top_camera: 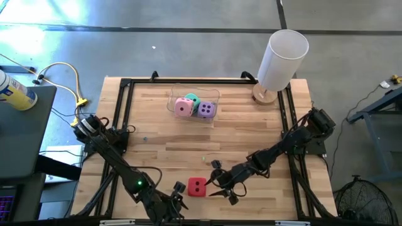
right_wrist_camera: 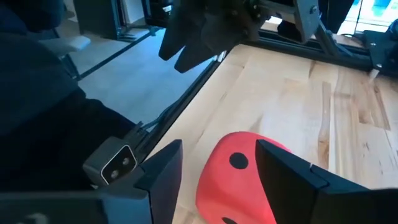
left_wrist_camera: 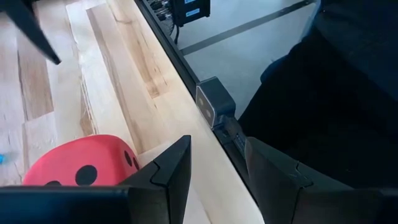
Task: Pick & Place Dice
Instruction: Put the large red dice into the transparent bin, then put the blue dice into the transparent bin
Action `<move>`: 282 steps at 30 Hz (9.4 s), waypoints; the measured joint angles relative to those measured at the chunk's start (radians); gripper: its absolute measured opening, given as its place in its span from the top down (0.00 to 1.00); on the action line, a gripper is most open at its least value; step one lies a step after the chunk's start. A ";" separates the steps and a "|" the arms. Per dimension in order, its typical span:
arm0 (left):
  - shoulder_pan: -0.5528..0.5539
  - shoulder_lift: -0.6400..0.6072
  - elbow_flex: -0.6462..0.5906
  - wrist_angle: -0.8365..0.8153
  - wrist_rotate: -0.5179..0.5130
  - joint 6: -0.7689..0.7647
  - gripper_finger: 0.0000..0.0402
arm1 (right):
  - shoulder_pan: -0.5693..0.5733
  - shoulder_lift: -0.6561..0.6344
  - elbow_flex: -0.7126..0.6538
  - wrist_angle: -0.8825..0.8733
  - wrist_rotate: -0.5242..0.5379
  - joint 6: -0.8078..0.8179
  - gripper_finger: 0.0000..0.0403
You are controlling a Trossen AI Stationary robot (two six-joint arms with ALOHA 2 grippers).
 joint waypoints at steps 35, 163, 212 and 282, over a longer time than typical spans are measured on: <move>0.000 0.001 0.000 -0.004 0.000 -0.060 0.64 | -0.010 0.021 0.000 0.082 0.163 0.071 0.01; -0.146 -0.056 -0.001 -0.052 -0.154 -0.057 0.64 | -0.172 0.353 0.523 -0.813 0.154 0.222 0.45; -0.146 -0.177 0.000 -0.104 -0.620 -0.148 0.64 | -0.579 -0.067 0.513 -0.974 0.376 -0.206 0.95; 0.269 -0.470 0.000 -0.852 -0.463 -0.360 0.64 | -0.500 0.090 0.514 -0.874 0.679 -0.302 0.37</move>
